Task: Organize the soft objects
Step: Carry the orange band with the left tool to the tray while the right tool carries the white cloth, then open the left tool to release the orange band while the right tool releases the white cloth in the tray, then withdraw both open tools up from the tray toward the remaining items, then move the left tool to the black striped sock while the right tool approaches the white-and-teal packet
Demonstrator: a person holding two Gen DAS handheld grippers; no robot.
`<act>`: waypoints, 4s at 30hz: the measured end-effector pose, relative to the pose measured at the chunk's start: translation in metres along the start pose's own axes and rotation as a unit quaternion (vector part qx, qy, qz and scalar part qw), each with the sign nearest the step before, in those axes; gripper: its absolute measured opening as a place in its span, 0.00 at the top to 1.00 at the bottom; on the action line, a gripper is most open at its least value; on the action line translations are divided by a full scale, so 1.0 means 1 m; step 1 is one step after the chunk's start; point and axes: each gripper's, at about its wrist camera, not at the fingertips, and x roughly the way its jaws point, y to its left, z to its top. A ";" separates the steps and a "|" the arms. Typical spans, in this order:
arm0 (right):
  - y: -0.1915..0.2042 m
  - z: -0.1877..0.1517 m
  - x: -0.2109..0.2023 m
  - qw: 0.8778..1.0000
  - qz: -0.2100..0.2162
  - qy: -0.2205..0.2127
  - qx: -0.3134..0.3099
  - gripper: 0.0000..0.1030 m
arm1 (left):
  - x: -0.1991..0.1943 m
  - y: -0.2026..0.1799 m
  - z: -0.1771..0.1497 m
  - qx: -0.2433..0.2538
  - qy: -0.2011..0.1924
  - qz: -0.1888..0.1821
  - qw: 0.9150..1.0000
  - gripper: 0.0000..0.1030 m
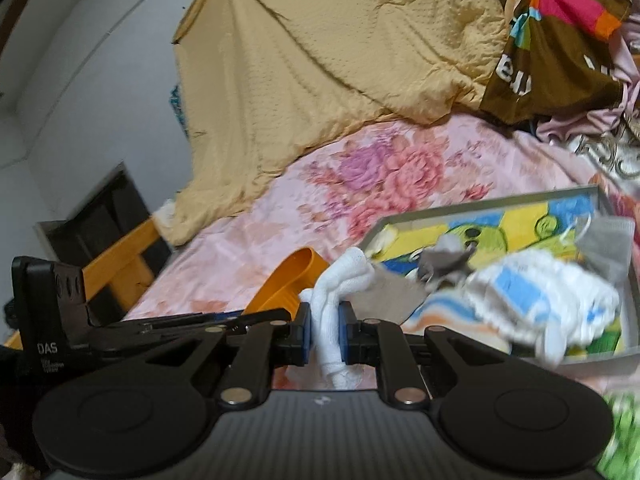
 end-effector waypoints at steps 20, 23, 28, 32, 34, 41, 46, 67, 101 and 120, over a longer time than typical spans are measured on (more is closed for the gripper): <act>-0.025 0.043 0.089 0.996 -0.083 0.028 -0.012 0.85 | 0.073 0.028 0.009 -0.061 -0.012 0.002 0.998 0.83; -0.028 0.042 0.095 0.994 -0.098 0.040 -0.011 0.85 | 0.078 0.032 0.010 -0.068 -0.009 0.011 0.998 0.83; -0.033 0.039 0.107 0.991 -0.117 0.067 -0.011 0.83 | 0.088 0.038 0.006 -0.075 0.016 0.039 0.996 0.83; -0.032 0.036 0.116 0.987 -0.132 0.090 -0.024 0.78 | 0.090 0.046 0.005 -0.095 0.030 0.049 0.994 0.82; -0.031 0.034 0.116 0.986 -0.135 0.093 -0.026 0.76 | 0.089 0.047 0.005 -0.099 0.035 0.047 0.993 0.81; -0.031 0.033 0.110 0.986 -0.136 0.092 -0.024 0.63 | 0.083 0.044 0.005 -0.102 0.039 0.046 0.993 0.77; -0.027 0.034 0.097 0.987 -0.135 0.082 -0.028 0.44 | 0.072 0.040 0.006 -0.094 0.036 0.051 0.994 0.58; 0.010 0.039 0.003 0.992 -0.117 0.008 -0.052 0.00 | -0.036 0.013 0.009 -0.071 -0.032 0.059 0.995 0.07; 0.056 -0.045 -0.123 0.983 -0.154 -0.012 -0.096 0.00 | -0.161 -0.036 -0.061 -0.052 -0.019 0.051 0.997 0.01; 0.070 -0.097 -0.124 0.980 -0.122 0.061 -0.143 0.00 | -0.170 -0.030 -0.099 -0.047 0.021 0.041 0.998 0.01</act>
